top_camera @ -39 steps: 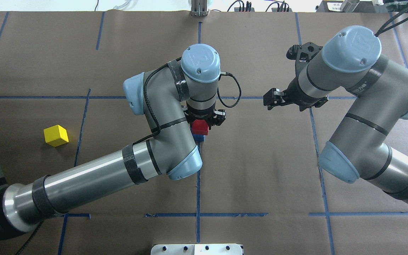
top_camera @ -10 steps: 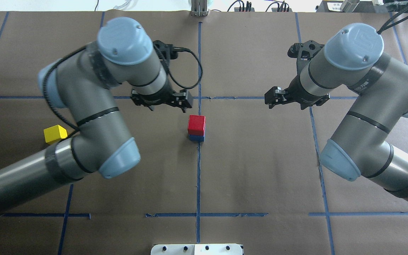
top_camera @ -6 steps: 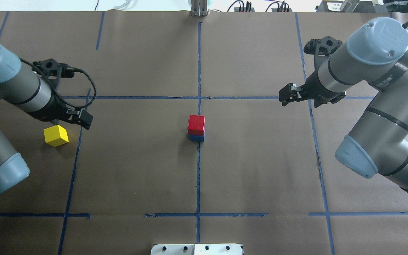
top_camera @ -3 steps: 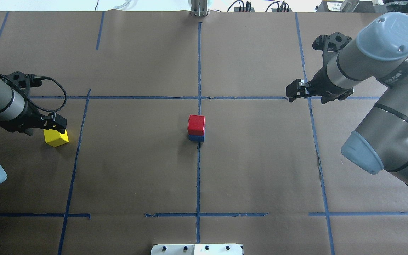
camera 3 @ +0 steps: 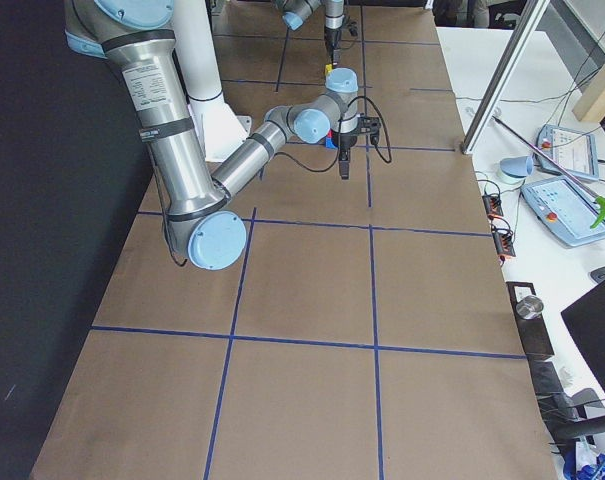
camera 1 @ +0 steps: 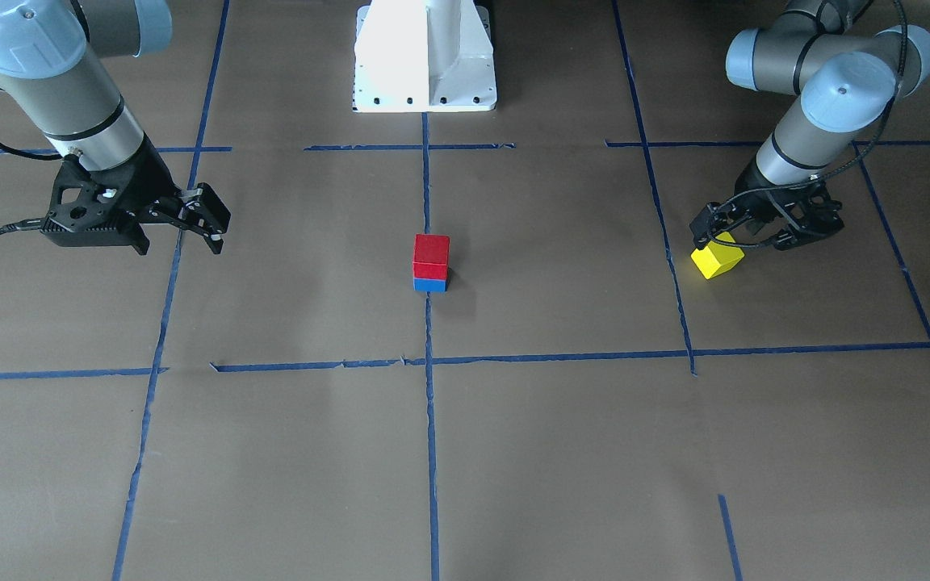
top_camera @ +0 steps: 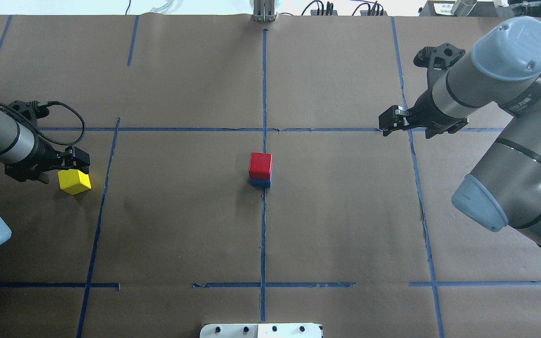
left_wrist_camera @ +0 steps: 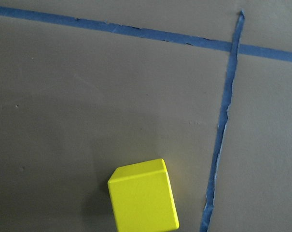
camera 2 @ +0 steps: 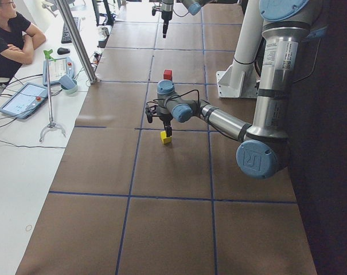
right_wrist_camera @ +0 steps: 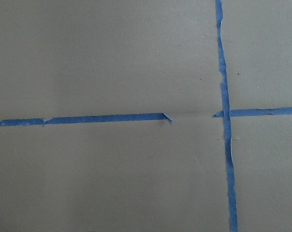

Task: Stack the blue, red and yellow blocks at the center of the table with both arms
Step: 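Lower the left gripper onto the yellow cube and close on it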

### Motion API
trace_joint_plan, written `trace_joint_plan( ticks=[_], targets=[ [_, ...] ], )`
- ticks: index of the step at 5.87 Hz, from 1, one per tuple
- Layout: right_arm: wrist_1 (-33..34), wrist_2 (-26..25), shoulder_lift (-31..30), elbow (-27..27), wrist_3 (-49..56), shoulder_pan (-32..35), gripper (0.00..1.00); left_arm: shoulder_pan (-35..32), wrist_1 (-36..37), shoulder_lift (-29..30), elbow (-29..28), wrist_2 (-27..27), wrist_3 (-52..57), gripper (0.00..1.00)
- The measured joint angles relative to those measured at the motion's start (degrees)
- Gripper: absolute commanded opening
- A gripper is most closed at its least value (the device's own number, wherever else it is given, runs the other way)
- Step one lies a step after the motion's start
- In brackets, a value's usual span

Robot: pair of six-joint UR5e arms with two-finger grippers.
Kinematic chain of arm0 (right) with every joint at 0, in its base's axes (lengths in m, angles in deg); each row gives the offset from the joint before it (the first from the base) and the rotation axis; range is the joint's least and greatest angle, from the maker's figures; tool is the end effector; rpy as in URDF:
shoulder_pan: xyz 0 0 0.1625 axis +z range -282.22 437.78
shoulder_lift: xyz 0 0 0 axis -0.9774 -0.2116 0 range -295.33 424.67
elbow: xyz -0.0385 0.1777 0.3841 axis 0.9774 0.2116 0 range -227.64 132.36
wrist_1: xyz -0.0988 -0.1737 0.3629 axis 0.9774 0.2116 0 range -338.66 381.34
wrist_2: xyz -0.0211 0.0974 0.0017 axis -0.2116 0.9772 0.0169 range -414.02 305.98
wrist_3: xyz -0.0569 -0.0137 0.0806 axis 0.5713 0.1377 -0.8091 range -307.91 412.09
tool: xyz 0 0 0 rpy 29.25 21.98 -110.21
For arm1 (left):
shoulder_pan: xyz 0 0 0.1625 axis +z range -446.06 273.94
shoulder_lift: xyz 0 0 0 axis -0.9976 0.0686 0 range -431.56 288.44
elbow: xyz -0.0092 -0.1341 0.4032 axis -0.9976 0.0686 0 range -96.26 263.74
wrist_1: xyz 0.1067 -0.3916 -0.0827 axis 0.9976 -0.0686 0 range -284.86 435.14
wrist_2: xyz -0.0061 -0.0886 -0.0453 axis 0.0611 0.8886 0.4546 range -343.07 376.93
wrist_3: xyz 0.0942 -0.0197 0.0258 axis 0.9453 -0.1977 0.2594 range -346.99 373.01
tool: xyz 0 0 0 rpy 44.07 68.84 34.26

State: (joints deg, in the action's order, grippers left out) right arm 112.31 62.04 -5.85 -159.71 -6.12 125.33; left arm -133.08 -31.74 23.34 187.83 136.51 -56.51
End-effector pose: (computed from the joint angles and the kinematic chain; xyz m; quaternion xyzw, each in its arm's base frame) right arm -0.3181 -0.4804 0.3060 0.0529 -0.3951 0.0478 0.9159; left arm 0.3058 -0.4514 0.4701 -0.0366 0.3825 -0.1346 0.9134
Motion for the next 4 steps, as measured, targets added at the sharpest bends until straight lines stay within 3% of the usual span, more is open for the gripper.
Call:
trace_joint_plan(
  ticks=[4],
  targets=[
    [0.0,-0.5,0.0,0.3,-0.1,-0.5,1.00,0.4,-0.3,2.1,-4.9,0.0,-0.5,0.98]
  ],
)
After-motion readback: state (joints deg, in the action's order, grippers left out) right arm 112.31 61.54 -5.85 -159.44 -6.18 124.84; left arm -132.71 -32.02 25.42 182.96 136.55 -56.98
